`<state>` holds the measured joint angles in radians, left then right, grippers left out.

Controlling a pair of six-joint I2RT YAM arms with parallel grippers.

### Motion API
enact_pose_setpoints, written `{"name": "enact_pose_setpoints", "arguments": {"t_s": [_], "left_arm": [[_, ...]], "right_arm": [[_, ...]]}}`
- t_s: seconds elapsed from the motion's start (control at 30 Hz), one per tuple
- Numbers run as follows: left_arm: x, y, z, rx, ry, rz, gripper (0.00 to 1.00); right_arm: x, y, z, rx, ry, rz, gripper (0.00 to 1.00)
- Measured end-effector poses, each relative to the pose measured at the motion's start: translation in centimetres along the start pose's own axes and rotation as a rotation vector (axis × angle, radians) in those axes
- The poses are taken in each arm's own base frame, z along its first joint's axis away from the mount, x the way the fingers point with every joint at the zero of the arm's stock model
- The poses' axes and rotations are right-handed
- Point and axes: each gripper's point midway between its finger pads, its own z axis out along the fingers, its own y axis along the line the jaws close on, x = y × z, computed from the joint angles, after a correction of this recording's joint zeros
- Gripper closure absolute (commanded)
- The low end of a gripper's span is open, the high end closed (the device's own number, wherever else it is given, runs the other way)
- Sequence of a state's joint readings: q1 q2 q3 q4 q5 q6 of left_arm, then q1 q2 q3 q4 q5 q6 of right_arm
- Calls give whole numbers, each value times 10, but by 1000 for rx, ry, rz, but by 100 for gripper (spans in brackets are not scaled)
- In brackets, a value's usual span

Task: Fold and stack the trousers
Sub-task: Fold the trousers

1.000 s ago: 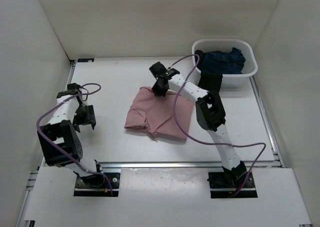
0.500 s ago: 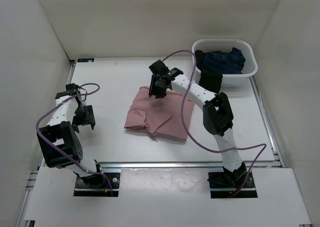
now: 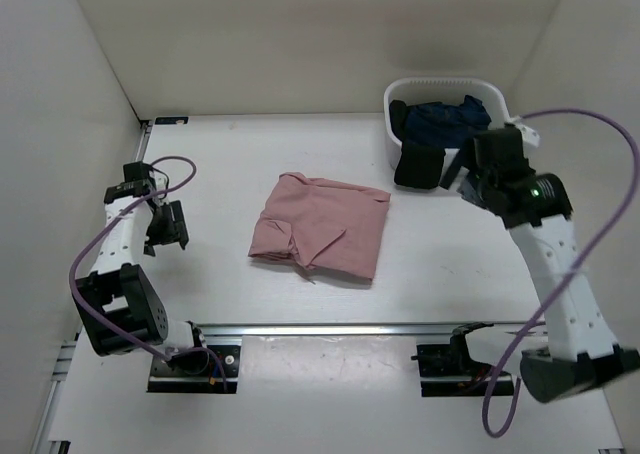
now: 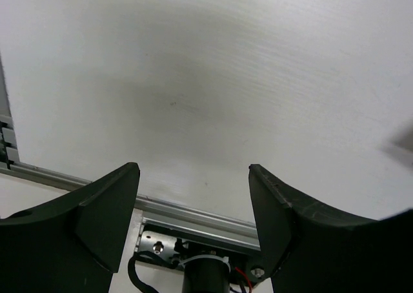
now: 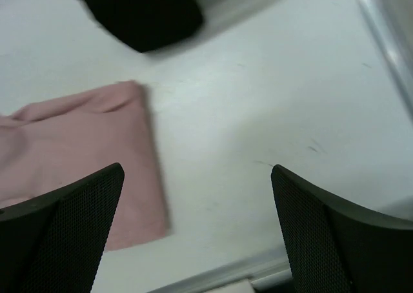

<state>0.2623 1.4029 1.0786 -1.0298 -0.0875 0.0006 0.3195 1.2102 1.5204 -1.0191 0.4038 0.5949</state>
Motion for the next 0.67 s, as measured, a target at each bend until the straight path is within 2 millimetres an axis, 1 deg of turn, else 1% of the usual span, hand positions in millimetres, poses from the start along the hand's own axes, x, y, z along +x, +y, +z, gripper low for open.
{"name": "enact_pose_setpoints", "arguments": {"t_s": [0.03,0.07,0.1,0.13,0.2,0.27,0.33,0.47,0.57,0.67], "left_arm": [[-3,1,-2,-3,-16,-3,19],[-7,2,-4,-5,-33,-6,19],[-11,3,-6,-7,-48,-8,19],[-14,3,-8,-8,-61,-10,19],[-18,4,-12,-12,-79,-12,19],[-21,6,-14,-20,-90,-13,19],[-23,8,-14,-30,-95,-14,19],[-23,10,-16,-45,-98,-15,19],[-23,13,-19,-58,-111,-18,18],[-23,15,-24,-68,-130,-20,18]], "right_arm": [[5,-25,-8,65,-10,11,1],[11,-44,-16,109,-18,17,1],[18,-59,-24,142,-22,18,1],[23,-70,-32,164,-33,23,1],[26,-83,-43,187,-57,35,1],[23,-89,-50,200,-88,52,1],[24,-94,-50,224,-88,54,1],[32,-95,-36,281,-19,17,1],[37,-92,-25,296,31,-8,1],[39,-89,-23,284,44,-14,1]]}}
